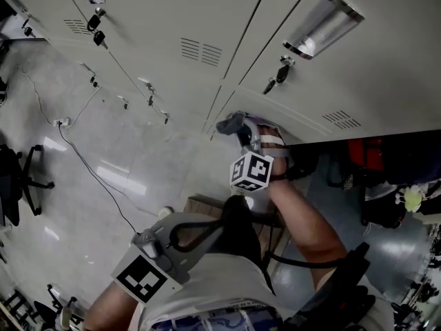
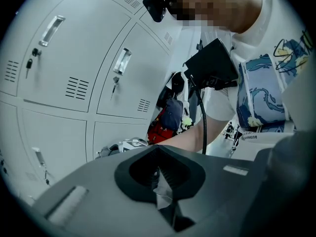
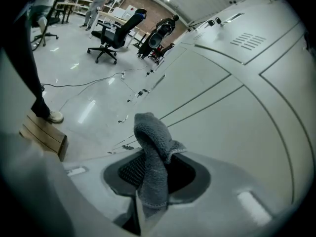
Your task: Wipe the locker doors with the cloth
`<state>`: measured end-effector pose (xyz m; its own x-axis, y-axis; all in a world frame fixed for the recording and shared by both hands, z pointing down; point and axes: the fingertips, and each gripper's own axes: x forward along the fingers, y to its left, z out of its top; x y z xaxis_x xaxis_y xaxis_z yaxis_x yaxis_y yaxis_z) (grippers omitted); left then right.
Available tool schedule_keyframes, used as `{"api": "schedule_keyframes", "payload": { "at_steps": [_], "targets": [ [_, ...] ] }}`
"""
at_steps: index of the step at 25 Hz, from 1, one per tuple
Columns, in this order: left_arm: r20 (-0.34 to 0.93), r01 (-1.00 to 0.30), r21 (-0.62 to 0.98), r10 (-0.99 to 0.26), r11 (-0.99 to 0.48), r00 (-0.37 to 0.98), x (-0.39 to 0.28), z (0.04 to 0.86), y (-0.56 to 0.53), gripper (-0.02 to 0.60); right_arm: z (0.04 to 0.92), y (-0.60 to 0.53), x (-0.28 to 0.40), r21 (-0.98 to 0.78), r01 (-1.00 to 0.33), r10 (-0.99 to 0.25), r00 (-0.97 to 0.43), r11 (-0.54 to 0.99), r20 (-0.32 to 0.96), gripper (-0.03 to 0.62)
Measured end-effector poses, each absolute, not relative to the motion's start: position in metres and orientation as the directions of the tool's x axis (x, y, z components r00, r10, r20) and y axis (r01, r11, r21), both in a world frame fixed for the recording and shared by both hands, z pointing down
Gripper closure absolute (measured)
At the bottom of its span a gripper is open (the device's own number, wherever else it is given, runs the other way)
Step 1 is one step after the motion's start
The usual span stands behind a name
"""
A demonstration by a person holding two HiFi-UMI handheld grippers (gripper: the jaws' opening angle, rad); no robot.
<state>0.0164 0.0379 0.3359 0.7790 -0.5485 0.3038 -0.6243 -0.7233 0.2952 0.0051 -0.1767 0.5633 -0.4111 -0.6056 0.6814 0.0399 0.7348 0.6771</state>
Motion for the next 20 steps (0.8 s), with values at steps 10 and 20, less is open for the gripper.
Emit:
{"api": "schedule_keyframes", "payload": {
  "at_steps": [10,20],
  "targets": [
    [0.331,-0.653,0.312,-0.565,-0.69,0.756,0.016,0.346,0.036,0.58,0.642,-0.177,0.013,0.599,0.065,-0.541,-0.362,0.798,0.759,0.482],
    [0.356,-0.683,0.326,-0.584,-0.654,0.729,0.011,0.357,0.036,0.58,0.695,-0.178,0.012,0.573,0.109,-0.525,-0.292,0.812,0.8,0.482]
  ]
}}
